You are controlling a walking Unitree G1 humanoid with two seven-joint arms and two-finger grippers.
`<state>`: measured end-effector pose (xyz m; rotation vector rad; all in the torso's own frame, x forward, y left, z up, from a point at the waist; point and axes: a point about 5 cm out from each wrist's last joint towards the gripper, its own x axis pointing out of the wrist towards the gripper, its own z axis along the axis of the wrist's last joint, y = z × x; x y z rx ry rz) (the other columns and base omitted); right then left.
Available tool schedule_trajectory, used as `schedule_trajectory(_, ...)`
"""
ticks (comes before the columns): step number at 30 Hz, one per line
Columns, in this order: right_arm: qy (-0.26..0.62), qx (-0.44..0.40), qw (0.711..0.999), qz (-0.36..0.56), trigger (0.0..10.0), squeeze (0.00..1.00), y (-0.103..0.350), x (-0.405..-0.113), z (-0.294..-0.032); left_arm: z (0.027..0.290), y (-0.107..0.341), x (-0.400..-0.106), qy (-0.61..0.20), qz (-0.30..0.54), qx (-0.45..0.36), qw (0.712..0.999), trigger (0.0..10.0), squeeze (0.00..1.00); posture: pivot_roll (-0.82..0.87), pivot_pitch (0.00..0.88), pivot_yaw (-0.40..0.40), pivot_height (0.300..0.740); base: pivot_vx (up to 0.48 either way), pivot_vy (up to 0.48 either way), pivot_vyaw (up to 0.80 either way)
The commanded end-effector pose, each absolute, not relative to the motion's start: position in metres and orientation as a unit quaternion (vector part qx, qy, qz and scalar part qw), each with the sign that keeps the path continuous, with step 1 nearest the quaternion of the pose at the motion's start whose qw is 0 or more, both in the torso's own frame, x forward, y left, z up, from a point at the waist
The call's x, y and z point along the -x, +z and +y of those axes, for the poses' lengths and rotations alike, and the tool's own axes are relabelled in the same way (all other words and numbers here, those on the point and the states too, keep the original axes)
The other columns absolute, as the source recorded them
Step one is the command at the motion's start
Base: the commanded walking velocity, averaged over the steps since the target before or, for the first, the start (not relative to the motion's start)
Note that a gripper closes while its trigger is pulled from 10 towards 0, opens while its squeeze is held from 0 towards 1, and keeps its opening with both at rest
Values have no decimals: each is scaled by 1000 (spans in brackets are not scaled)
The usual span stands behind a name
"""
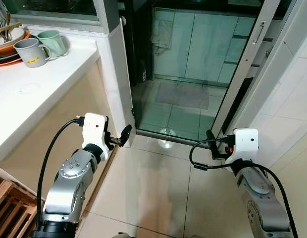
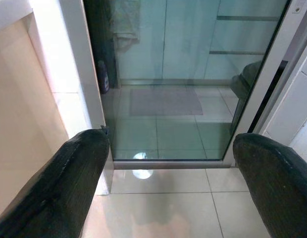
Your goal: Restocking fridge
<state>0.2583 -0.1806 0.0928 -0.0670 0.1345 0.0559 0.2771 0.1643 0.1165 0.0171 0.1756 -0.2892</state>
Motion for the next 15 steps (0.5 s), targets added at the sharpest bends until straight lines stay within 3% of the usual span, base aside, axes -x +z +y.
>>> schedule_trajectory(1, 30, 33, 997, 69, 10000, 0, 94, -259, -180, 166, 115, -277, -139, 94, -15, 986, 10000, 0, -22, 0, 42, 731, 0, 0, 0)
schedule_trajectory(6, 30, 33, 997, 69, 10000, 0, 94, -259, -180, 166, 115, -277, -139, 94, -15, 986, 10000, 0, -22, 0, 42, 731, 0, 0, 0)
schedule_trajectory(7, 30, 29, 997, 71, 10000, 0, 93, -260, -178, 164, 116, -278, -143, 93, -14, 985, 10000, 0, 0, 0, 0, 740, 0, 0, 0)
schedule_trajectory(8, 27, 37, 995, 87, 10000, 0, 86, -268, -176, 149, 118, -291, -167, 70, 0, 983, 10000, 0, -63, 0, 71, 740, 0, 0, 756)
schedule_trajectory(15, 22, 29, 995, 91, 10000, 0, 84, -271, -175, 142, 119, -296, -175, 61, 1, 983, 10000, 0, -62, 0, 72, 740, 0, 0, 761)
